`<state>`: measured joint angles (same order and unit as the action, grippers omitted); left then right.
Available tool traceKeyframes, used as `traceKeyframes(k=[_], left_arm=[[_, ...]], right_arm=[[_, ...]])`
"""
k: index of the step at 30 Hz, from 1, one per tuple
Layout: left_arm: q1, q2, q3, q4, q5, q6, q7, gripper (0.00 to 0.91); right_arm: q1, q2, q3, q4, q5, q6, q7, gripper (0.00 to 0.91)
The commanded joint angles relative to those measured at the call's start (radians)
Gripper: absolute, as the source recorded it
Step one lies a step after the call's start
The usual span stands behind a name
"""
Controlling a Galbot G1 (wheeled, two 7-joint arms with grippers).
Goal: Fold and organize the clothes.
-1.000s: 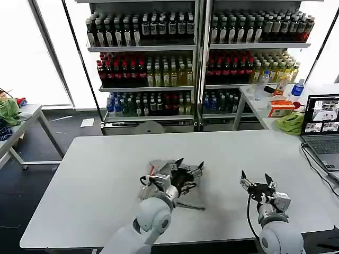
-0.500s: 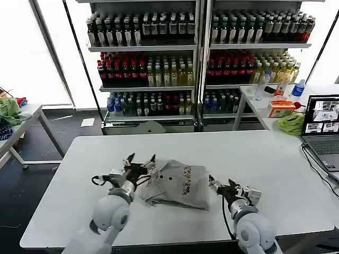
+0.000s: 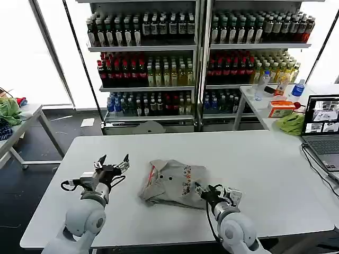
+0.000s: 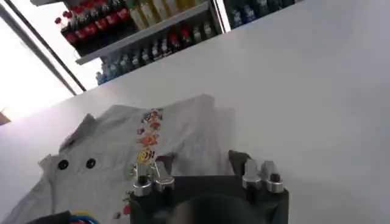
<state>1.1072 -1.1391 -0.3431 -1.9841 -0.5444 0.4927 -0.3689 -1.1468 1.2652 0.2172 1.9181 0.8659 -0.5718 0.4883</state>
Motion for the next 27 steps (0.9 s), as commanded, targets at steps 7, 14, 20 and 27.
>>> traceKeyframes(k=[7, 14, 20, 27], left_arm=[[0.040, 0.023, -0.089, -0.029, -0.023, 0.009, -0.010, 0.907], [0.049, 0.019, -0.089, -0.041, -0.022, 0.017, -0.013, 0.907], [0.053, 0.006, -0.084, -0.046, -0.019, 0.019, -0.017, 0.907], [0.058, -0.007, -0.086, -0.058, -0.018, 0.020, -0.017, 0.907]], right_arm=[[0.011, -0.033, -0.030, -0.011, -0.011, -0.008, 0.008, 0.000], [0.041, -0.191, -0.016, 0.004, -0.025, -0.009, -0.056, 0.000], [0.139, -0.322, 0.000, -0.076, -0.054, -0.008, -0.121, 0.000], [0.236, -0.334, -0.009, -0.184, -0.224, -0.005, -0.210, 0.000]])
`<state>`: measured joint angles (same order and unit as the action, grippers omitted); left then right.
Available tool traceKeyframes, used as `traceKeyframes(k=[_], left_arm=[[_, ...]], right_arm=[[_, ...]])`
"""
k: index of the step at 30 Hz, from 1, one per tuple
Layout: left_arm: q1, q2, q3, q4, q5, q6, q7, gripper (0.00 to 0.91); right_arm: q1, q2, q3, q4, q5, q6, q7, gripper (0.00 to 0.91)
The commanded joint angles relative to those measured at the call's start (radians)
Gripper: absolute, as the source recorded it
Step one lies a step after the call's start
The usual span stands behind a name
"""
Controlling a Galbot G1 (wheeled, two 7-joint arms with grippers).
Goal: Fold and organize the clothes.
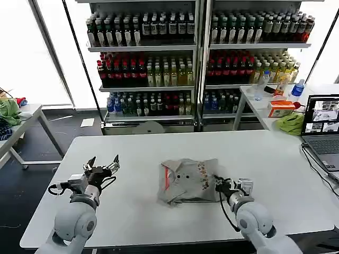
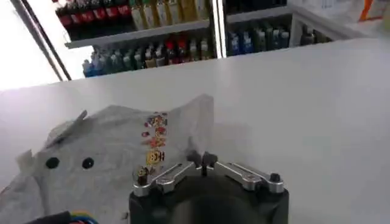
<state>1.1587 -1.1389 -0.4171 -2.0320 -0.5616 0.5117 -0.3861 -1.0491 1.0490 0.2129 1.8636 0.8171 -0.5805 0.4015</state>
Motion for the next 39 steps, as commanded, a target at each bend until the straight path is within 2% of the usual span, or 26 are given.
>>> traceKeyframes(k=[1, 2, 3, 4, 5, 6, 10, 14, 20, 23, 25, 31, 36, 39], left_arm=[[0.012, -0.009, -0.015, -0.015, -0.002, 0.002, 0.000, 0.907], [0.013, -0.010, -0.016, -0.016, -0.002, 0.003, 0.000, 0.907], [0.017, -0.012, -0.019, -0.018, -0.002, 0.003, 0.000, 0.907], [0.023, -0.014, -0.022, -0.023, -0.002, 0.003, 0.001, 0.907], [0.025, -0.014, -0.024, -0.023, -0.002, 0.003, 0.001, 0.907], [0.030, -0.014, -0.027, -0.026, -0.001, 0.003, 0.001, 0.907], [0.044, -0.007, -0.039, -0.033, -0.002, 0.002, 0.003, 0.907], [0.052, -0.006, -0.040, -0.033, -0.001, 0.002, 0.002, 0.907], [0.050, -0.018, -0.018, -0.029, 0.004, 0.002, 0.002, 0.907], [0.051, -0.029, -0.009, -0.028, 0.011, 0.001, 0.002, 0.907], [0.056, -0.034, -0.014, -0.029, 0.011, -0.013, 0.002, 0.907], [0.097, -0.059, -0.047, -0.048, 0.020, -0.080, 0.015, 0.907], [0.112, -0.087, -0.059, -0.057, 0.072, -0.121, 0.032, 0.907], [0.111, -0.102, -0.057, -0.052, 0.089, -0.143, 0.035, 0.907]], right_arm=[[0.144, -0.114, -0.009, -0.142, -0.221, 0.005, -0.139, 0.020], [0.146, -0.111, -0.011, -0.145, -0.231, 0.004, -0.141, 0.111], [0.155, -0.096, -0.018, -0.171, -0.272, 0.004, -0.147, 0.443], [0.158, -0.087, -0.018, -0.185, -0.310, 0.006, -0.154, 0.856], [0.159, -0.078, -0.017, -0.192, -0.330, 0.008, -0.155, 0.907], [0.158, -0.063, -0.015, -0.204, -0.375, 0.014, -0.156, 0.907], [0.122, -0.057, 0.010, -0.170, -0.425, 0.007, -0.173, 0.907], [0.068, -0.042, 0.059, -0.094, -0.448, 0.010, -0.175, 0.907], [0.015, 0.002, 0.089, -0.001, -0.467, 0.076, -0.171, 0.907], [0.016, 0.036, 0.074, 0.034, -0.386, 0.095, -0.139, 0.907], [0.018, 0.060, 0.076, 0.053, -0.370, 0.104, -0.119, 0.907], [-0.029, 0.102, 0.132, 0.092, -0.557, 0.104, -0.020, 0.907], [-0.099, 0.108, 0.222, 0.141, -0.593, 0.072, 0.019, 0.907], [-0.132, 0.118, 0.267, 0.169, -0.602, 0.067, 0.023, 0.907]])
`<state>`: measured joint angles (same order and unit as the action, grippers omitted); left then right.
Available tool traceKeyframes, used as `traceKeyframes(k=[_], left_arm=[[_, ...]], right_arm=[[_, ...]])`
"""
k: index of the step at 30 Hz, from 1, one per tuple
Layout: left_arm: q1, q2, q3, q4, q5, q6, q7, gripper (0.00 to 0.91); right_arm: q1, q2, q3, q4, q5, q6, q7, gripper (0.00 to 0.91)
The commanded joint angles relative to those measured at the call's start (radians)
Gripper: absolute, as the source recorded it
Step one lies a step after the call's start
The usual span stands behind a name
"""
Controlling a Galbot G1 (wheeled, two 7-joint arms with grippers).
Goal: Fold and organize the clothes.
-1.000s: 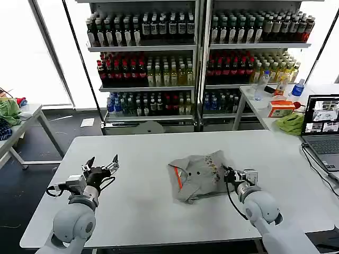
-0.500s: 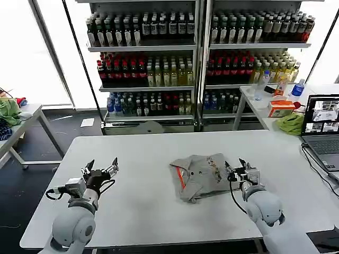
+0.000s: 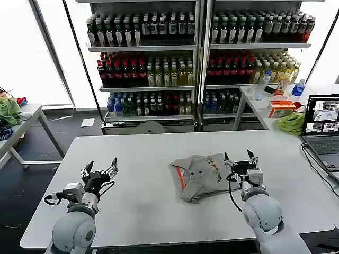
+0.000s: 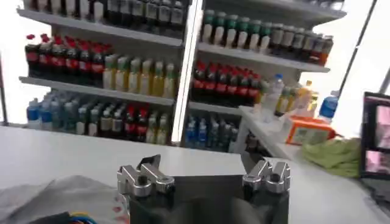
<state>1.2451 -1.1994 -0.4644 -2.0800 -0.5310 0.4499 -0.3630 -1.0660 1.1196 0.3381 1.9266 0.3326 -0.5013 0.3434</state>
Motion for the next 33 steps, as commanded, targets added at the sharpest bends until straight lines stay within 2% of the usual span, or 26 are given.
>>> traceKeyframes(k=[1, 7, 12, 33], left_arm=[[0.023, -0.043, -0.009, 0.000, 0.064, -0.088, 0.015, 0.907], [0.017, -0.041, -0.012, 0.035, 0.083, -0.122, 0.023, 0.907], [0.019, -0.032, -0.015, 0.036, 0.083, -0.125, 0.030, 0.907], [0.027, -0.019, -0.018, 0.033, 0.109, -0.111, 0.063, 0.907]], right_arm=[[-0.127, 0.048, 0.161, 0.111, -0.124, -0.014, 0.078, 0.907], [-0.177, 0.039, 0.248, 0.110, -0.121, -0.013, 0.073, 0.907], [-0.197, 0.013, 0.274, 0.115, -0.118, -0.006, 0.057, 0.907], [-0.212, 0.022, 0.279, 0.130, -0.111, -0.009, 0.053, 0.907]])
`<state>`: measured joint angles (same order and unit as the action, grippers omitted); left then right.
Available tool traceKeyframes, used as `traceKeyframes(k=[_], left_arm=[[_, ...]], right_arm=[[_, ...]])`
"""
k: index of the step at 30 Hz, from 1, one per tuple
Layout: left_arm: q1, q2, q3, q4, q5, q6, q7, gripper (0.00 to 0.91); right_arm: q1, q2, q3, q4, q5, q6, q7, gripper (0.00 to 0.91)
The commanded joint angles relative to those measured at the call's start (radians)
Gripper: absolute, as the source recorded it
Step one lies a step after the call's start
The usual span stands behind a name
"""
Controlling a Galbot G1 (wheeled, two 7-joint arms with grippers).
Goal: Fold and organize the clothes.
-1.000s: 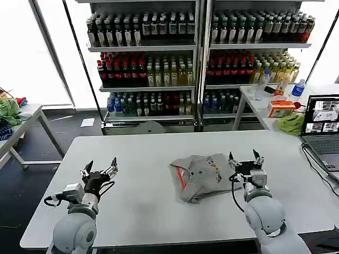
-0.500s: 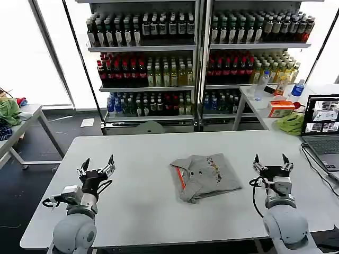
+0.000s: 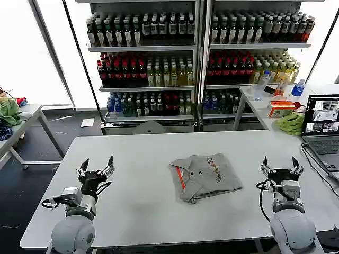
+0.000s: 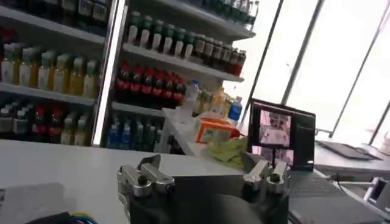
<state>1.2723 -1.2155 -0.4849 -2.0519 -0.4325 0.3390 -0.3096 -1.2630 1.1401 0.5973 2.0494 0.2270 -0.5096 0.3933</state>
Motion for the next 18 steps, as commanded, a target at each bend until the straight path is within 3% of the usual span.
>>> traceKeyframes(k=[1, 18], left_arm=[[-0.001, -0.004, 0.003, 0.007, 0.011, 0.000, 0.010, 0.907], [0.015, 0.000, -0.010, -0.016, 0.070, 0.006, 0.064, 0.907]], right_arm=[[-0.015, 0.001, 0.020, 0.006, -0.005, 0.000, 0.003, 0.907], [-0.015, 0.014, 0.014, 0.002, -0.008, 0.004, 0.001, 0.907]])
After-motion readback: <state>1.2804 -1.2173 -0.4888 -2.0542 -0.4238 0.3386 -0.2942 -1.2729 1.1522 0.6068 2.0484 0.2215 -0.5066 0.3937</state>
